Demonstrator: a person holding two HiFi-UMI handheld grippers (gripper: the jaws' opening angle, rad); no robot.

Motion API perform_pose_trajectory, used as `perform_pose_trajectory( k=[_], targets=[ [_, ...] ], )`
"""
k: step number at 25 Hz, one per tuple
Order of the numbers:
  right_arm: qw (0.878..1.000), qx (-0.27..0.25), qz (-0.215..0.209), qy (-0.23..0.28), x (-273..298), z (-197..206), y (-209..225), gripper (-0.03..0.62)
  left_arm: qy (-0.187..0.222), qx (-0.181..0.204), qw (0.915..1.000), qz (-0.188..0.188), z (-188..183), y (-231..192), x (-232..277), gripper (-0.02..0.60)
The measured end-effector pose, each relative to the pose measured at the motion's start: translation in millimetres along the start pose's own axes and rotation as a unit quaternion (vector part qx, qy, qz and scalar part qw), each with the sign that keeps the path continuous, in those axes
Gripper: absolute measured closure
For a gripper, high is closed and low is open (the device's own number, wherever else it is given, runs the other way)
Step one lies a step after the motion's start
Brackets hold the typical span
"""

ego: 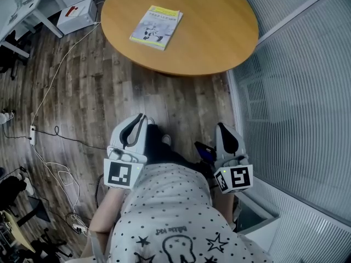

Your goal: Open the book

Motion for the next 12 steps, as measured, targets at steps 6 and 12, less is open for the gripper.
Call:
perform_pose_trajectory(
  k=[6, 12],
  targets=[
    [1.0, 0.001, 0.003, -0.017, 23.4, 0.5, -1.3, 0.589, -0.001, -0.007, 1.0, 0.0, 0.3, -21.6, 15.4, 0.551],
    [1.0, 0.006, 0.009, -0.022, 77.7, -0.5, -1.6, 0.589, -0.006, -0.021, 0.9998, 0.001, 0.7, -57.6, 47.5, 0.551]
  ],
)
Point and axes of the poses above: the fingertips, and each gripper's own axes: x forward along the fingers, y to its right, z out of its underside, the point moved 7 cm from there along -x, backward along the fingers, and after that the axes turned 7 degrees about y, right-handed, at the moved point
